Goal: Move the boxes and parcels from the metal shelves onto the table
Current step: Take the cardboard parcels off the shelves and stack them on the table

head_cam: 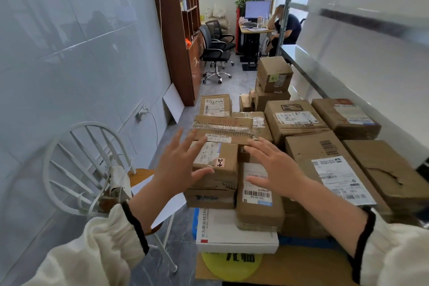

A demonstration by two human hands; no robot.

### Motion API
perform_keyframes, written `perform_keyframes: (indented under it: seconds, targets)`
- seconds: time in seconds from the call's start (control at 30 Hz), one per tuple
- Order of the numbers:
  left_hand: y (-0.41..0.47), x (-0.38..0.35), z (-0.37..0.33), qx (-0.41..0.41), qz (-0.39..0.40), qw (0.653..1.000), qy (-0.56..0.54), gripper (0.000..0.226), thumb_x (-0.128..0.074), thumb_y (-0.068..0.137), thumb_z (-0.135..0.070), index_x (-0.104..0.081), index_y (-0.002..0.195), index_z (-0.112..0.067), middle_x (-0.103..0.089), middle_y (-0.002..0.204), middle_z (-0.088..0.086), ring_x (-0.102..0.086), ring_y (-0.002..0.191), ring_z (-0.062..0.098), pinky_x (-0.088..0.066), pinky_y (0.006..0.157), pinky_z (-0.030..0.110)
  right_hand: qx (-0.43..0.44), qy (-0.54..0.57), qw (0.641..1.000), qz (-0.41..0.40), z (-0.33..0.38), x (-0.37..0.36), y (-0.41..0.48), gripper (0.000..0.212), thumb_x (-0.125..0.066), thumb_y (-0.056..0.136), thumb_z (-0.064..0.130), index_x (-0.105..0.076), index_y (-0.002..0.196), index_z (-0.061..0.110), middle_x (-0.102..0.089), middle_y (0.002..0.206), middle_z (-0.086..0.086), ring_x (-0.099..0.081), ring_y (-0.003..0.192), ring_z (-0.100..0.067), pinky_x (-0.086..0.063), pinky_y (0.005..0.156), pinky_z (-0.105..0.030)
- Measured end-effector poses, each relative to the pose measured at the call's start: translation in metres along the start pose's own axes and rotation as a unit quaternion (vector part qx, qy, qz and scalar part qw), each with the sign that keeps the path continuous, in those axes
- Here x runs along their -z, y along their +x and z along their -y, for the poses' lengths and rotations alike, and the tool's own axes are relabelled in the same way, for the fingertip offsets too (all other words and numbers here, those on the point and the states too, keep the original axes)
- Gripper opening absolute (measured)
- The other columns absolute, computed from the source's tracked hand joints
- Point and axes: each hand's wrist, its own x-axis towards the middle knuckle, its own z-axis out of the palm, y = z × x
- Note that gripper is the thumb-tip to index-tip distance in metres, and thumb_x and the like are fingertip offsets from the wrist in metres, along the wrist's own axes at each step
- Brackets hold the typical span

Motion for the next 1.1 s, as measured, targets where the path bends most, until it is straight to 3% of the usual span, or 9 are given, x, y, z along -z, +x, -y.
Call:
perform_keyframes:
  seconds: [0.07,0.17,0.37,0.6,0.83,1.1]
  targets:
    - [0.017,0.010,-0.032,-0.042,0.033,0.999,-0.007,0.084,-0.030,0.080,-0.078,-0.027,0.148,-0.029,-0.029,0.155,0.006,-0.023,0.142,0.036,-0.028,0.110,0.052,-0.062,-0.034,0.997,0.032,-0.009,0.013,-0.014,0.082,-0.055,0.085,0.056,-0.014,0.150,0.026,-0.009,0.158,0.008,-0.005,0.146,-0.017,-0.010,0.115,-0.031]
    - [0.033,0.014,-0.089,-0.081,0.091,0.992,-0.044,0.086,-0.043,0.084,-0.070,0.000,0.150,-0.036,-0.004,0.160,-0.003,-0.002,0.147,0.026,-0.009,0.117,0.046,-0.137,-0.019,0.990,0.036,-0.024,0.029,-0.045,0.085,-0.062,0.082,0.052,-0.014,0.149,0.030,-0.014,0.158,0.008,-0.012,0.145,-0.014,-0.020,0.115,-0.036]
    - [0.038,0.009,-0.207,-0.173,0.120,0.975,-0.067,0.088,-0.047,0.084,-0.069,0.003,0.149,-0.038,-0.001,0.161,-0.004,-0.001,0.147,0.028,-0.010,0.117,0.049,-0.269,-0.020,0.963,0.024,-0.054,0.057,-0.155,0.088,-0.062,0.081,0.055,-0.015,0.149,0.027,-0.014,0.158,0.007,-0.014,0.144,-0.014,-0.022,0.115,-0.037]
    - [0.000,0.039,-0.378,-0.349,0.116,0.927,-0.074,0.088,-0.045,0.082,-0.072,-0.003,0.151,-0.034,-0.005,0.161,-0.001,-0.003,0.147,0.031,-0.015,0.117,0.052,-0.424,-0.075,0.902,0.016,-0.059,0.106,-0.365,0.088,-0.065,0.077,0.057,-0.025,0.147,0.022,-0.024,0.154,0.001,-0.028,0.138,-0.022,-0.031,0.109,-0.036]
    - [-0.121,0.080,-0.574,-0.514,0.099,0.847,-0.091,0.088,-0.040,0.085,-0.071,0.003,0.151,-0.033,0.002,0.161,-0.001,-0.001,0.147,0.031,-0.014,0.116,0.050,-0.593,-0.095,0.799,0.026,-0.004,0.140,-0.613,0.088,-0.061,0.081,0.056,-0.016,0.150,0.023,-0.011,0.159,0.002,-0.014,0.144,-0.022,-0.024,0.114,-0.036]
    - [-0.287,0.135,-0.760,-0.701,0.075,0.702,-0.101,0.087,-0.039,0.086,-0.070,0.004,0.151,-0.032,0.004,0.161,-0.001,0.001,0.147,0.030,-0.014,0.116,0.048,-0.770,-0.086,0.632,0.020,0.104,0.152,-0.834,0.088,-0.057,0.084,0.058,-0.011,0.151,0.023,-0.005,0.159,0.002,-0.011,0.145,-0.024,-0.022,0.115,-0.038]
